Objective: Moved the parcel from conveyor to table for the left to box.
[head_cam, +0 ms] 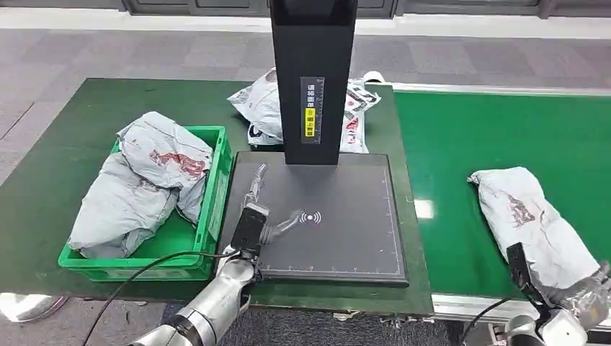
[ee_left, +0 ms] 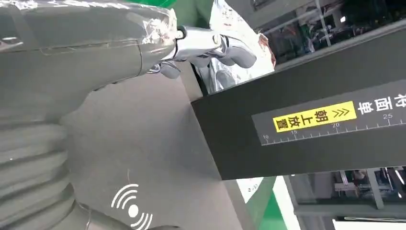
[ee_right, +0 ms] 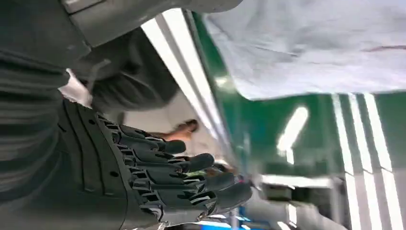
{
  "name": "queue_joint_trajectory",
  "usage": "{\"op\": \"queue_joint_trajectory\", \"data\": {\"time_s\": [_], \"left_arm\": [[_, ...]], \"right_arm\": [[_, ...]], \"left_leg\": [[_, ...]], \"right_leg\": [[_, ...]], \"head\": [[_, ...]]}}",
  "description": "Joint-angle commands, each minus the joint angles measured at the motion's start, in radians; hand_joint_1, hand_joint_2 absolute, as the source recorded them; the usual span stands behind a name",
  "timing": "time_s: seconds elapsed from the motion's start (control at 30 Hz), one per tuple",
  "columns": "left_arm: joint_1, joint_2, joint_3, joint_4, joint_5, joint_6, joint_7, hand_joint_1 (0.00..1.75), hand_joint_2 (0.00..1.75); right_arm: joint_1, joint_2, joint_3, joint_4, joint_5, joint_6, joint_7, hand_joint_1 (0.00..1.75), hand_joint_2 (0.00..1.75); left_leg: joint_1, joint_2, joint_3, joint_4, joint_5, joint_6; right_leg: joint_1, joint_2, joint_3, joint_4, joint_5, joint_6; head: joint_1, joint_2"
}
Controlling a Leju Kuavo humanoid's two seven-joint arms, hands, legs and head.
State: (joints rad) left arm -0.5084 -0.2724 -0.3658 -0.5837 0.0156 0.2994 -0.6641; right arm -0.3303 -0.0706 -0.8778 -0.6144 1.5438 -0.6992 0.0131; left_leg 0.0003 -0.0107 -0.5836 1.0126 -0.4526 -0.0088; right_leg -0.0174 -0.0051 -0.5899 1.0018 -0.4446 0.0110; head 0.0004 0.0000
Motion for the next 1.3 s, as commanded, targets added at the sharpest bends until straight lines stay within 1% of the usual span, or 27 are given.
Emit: {"op": "queue_joint_trajectory", "data": {"time_s": [0.03, 0.07, 0.1, 0.17, 0.4, 0.43, 0.47, 0.5, 0.53, 0.67, 0.73, 0.77, 0.83, 0.9, 1.0, 1.03, 1.07, 1.1, 1.2, 1.23, 1.27, 1.3], "left_arm": [[-0.001, 0.029, 0.034, 0.009, -0.002, -0.02, -0.004, 0.0, 1.75], [-0.002, 0.028, 0.035, 0.012, -0.003, -0.02, -0.003, 0.0, 1.75], [-0.006, 0.026, 0.034, 0.017, -0.004, -0.026, -0.005, 0.0, 1.75], [-0.013, 0.023, 0.03, 0.027, -0.01, -0.031, -0.006, 0.0, 1.75], [-0.016, 0.023, 0.031, 0.03, -0.011, -0.031, -0.007, 0.0, 1.75], [-0.018, 0.024, 0.034, 0.031, -0.01, -0.032, -0.007, 0.0, 1.75], [-0.019, 0.025, 0.036, 0.031, -0.009, -0.033, -0.008, 0.0, 1.75], [-0.02, 0.027, 0.039, 0.03, -0.008, -0.03, -0.009, 0.0, 1.75], [-0.021, 0.029, 0.042, 0.028, -0.008, -0.032, -0.01, 0.0, 1.75], [-0.009, 0.036, 0.056, 0.003, -0.008, -0.027, -0.005, 0.0, 1.75], [0.002, 0.038, 0.062, -0.012, -0.013, -0.026, 0.0, 0.0, 1.75], [0.012, 0.037, 0.069, -0.025, -0.017, -0.026, 0.004, 0.0, 1.75], [0.021, 0.037, 0.076, -0.035, -0.022, -0.025, 0.007, 0.0, 1.75], [0.027, 0.037, 0.083, -0.042, -0.028, -0.024, 0.008, 0.0, 1.75], [0.034, 0.038, 0.096, -0.051, -0.03, -0.028, 0.01, 0.0, 1.75], [0.038, 0.039, 0.103, -0.054, -0.027, -0.032, 0.012, 0.0, 1.75], [0.04, 0.042, 0.107, -0.056, -0.026, -0.037, 0.012, 0.0, 1.75], [0.04, 0.043, 0.108, -0.056, -0.026, -0.038, 0.012, 0.0, 1.75], [0.04, 0.042, 0.109, -0.056, -0.027, -0.038, 0.011, 0.0, 1.75], [0.04, 0.041, 0.113, -0.055, -0.021, -0.047, 0.013, 0.0, 1.75], [0.041, 0.04, 0.123, -0.055, -0.009, -0.069, 0.016, 0.0, 1.75], [0.042, 0.041, 0.128, -0.055, -0.01, -0.073, 0.013, 0.0, 1.75]], "right_arm": [[-0.097, -0.111, 0.081, 0.375, -0.039, 0.067, 0.081, 0.0, 1.75], [-0.097, -0.108, 0.078, 0.374, -0.045, 0.079, 0.08, 0.0, 1.75], [-0.096, -0.109, 0.091, 0.38, -0.03, 0.114, 0.111, 0.0, 1.75], [-0.098, -0.104, 0.095, 0.388, -0.033, 0.203, 0.131, 0.0, 1.75], [-0.096, -0.102, 0.109, 0.386, -0.018, 0.215, 0.14, 0.0, 1.75], [-0.103, -0.099, 0.089, 0.392, -0.05, 0.275, 0.112, 0.0, 1.75], [-0.104, -0.095, 0.081, 0.39, -0.064, 0.303, 0.094, 0.4, 1.75], [-0.104, -0.091, 0.084, 0.387, -0.065, 0.316, 0.083, 1.75, 1.75], [-0.103, -0.086, 0.1, 0.384, -0.05, 0.324, 0.086, 1.75, 1.75], [-0.122, -0.063, 0.109, 0.376, -0.059, 0.328, 0.041, 1.75, 1.75], [-0.131, -0.057, 0.12, 0.372, -0.06, 0.307, 0.03, 1.75, 1.75], [-0.141, -0.051, 0.117, 0.367, -0.083, 0.289, -0.014, 1.75, 1.75], [-0.151, -0.046, 0.132, 0.361, -0.09, 0.267, -0.038, 1.75, 1.75], [-0.163, -0.033, 0.147, 0.345, -0.121, 0.206, -0.109, 1.75, 1.75], [-0.182, -0.003, 0.159, 0.307, -0.207, 0.145, -0.238, 1.75, 1.75], [-0.189, 0.013, 0.168, 0.284, -0.27, 0.111, -0.339, 1.75, 1.75], [-0.197, 0.029, 0.185, 0.261, -0.317, 0.105, -0.393, 1.75, 1.75], [-0.199, 0.034, 0.195, 0.254, -0.317, 0.108, -0.381, 1.75, 1.75], [-0.191, 0.034, 0.208, 0.243, -0.328, 0.112, -0.376, 1.75, 1.75], [-0.192, 0.05, 0.184, 0.215, -0.43, 0.115, -0.489, 1.75, 1.75], [-0.184, 0.064, 0.212, 0.184, -0.535, 0.135, -0.572, 1.75, 1.75], [-0.158, 0.1, 0.269, 0.082, -0.683, 0.175, -0.646, 1.75, 1.75]], "left_leg": [[0.001, 0.004, 0.001, 0.0, -0.001, 0.0], [0.001, 0.005, 0.002, -0.001, 0.0, -0.001], [0.001, 0.006, 0.002, -0.002, 0.0, -0.001], [0.001, 0.003, 0.001, 0.0, 0.0, 0.0], [0.002, 0.005, 0.003, -0.001, 0.001, 0.0], [0.002, 0.005, 0.003, -0.001, 0.001, 0.0], [0.002, 0.006, 0.003, -0.002, 0.001, 0.0], [0.002, 0.006, 0.002, -0.001, 0.001, 0.0], [0.001, 0.006, 0.002, 0.0, 0.0, 0.001], [0.002, 0.007, 0.003, 0.0, 0.001, 0.002], [0.002, 0.008, 0.003, 0.0, 0.001, 0.003], [0.002, 0.01, 0.002, -0.002, 0.003, 0.003], [0.002, 0.011, 0.002, -0.001, 0.003, 0.004], [0.002, 0.013, 0.002, -0.002, 0.003, 0.004], [0.001, 0.011, 0.002, 0.0, 0.002, 0.004], [0.001, 0.013, 0.002, -0.001, 0.003, 0.003], [0.001, 0.012, 0.002, 0.0, 0.003, 0.004], [0.001, 0.013, 0.002, -0.001, 0.003, 0.003], [0.001, 0.012, 0.001, -0.001, 0.003, 0.003], [0.002, 0.01, 0.0, 0.0, 0.003, 0.003], [0.001, 0.009, 0.0, -0.001, 0.004, 0.003], [0.001, 0.008, 0.0, 0.0, 0.004, 0.004]], "right_leg": [[0.001, 0.004, 0.001, -0.001, 0.001, -0.001], [0.001, 0.005, 0.001, -0.002, 0.001, -0.001], [0.002, 0.005, 0.001, -0.003, 0.002, -0.001], [0.001, 0.002, 0.0, -0.001, 0.001, -0.001], [0.002, 0.005, 0.002, -0.003, 0.002, -0.001], [0.002, 0.005, 0.002, -0.002, 0.002, 0.0], [0.002, 0.006, 0.002, -0.004, 0.003, 0.0], [0.002, 0.005, 0.002, -0.003, 0.003, 0.0], [0.002, 0.006, 0.002, -0.002, 0.003, 0.001], [0.002, 0.007, 0.004, -0.004, 0.005, 0.004], [0.002, 0.008, 0.004, -0.005, 0.006, 0.005], [0.002, 0.009, 0.003, -0.007, 0.008, 0.004], [0.002, 0.01, 0.003, -0.006, 0.008, 0.005], [0.001, 0.012, 0.002, -0.007, 0.01, 0.005], [0.001, 0.01, 0.002, -0.005, 0.008, 0.006], [0.001, 0.012, 0.001, -0.006, 0.01, 0.005], [0.001, 0.011, 0.001, -0.005, 0.009, 0.005], [0.001, 0.013, 0.001, -0.005, 0.009, 0.005], [0.001, 0.012, 0.0, -0.004, 0.009, 0.005], [0.001, 0.01, 0.0, -0.005, 0.009, 0.005], [0.001, 0.008, 0.0, -0.005, 0.008, 0.005], [0.001, 0.008, 0.001, -0.004, 0.008, 0.006]], "head": [[0.0, 0.0], [0.0, 0.0], [0.0, 0.0], [0.0, 0.0], [0.0, 0.0], [0.0, 0.0], [0.0, 0.0], [0.0, 0.0], [0.0, 0.0], [0.0, 0.0], [0.0, 0.0], [0.0, 0.0], [0.0, 0.0], [0.0, 0.0], [0.0, 0.0], [0.0, 0.0], [0.0, 0.0], [0.0, 0.0], [0.0, 0.0], [0.0, 0.0], [0.0, 0.0], [0.0, 0.0]]}}
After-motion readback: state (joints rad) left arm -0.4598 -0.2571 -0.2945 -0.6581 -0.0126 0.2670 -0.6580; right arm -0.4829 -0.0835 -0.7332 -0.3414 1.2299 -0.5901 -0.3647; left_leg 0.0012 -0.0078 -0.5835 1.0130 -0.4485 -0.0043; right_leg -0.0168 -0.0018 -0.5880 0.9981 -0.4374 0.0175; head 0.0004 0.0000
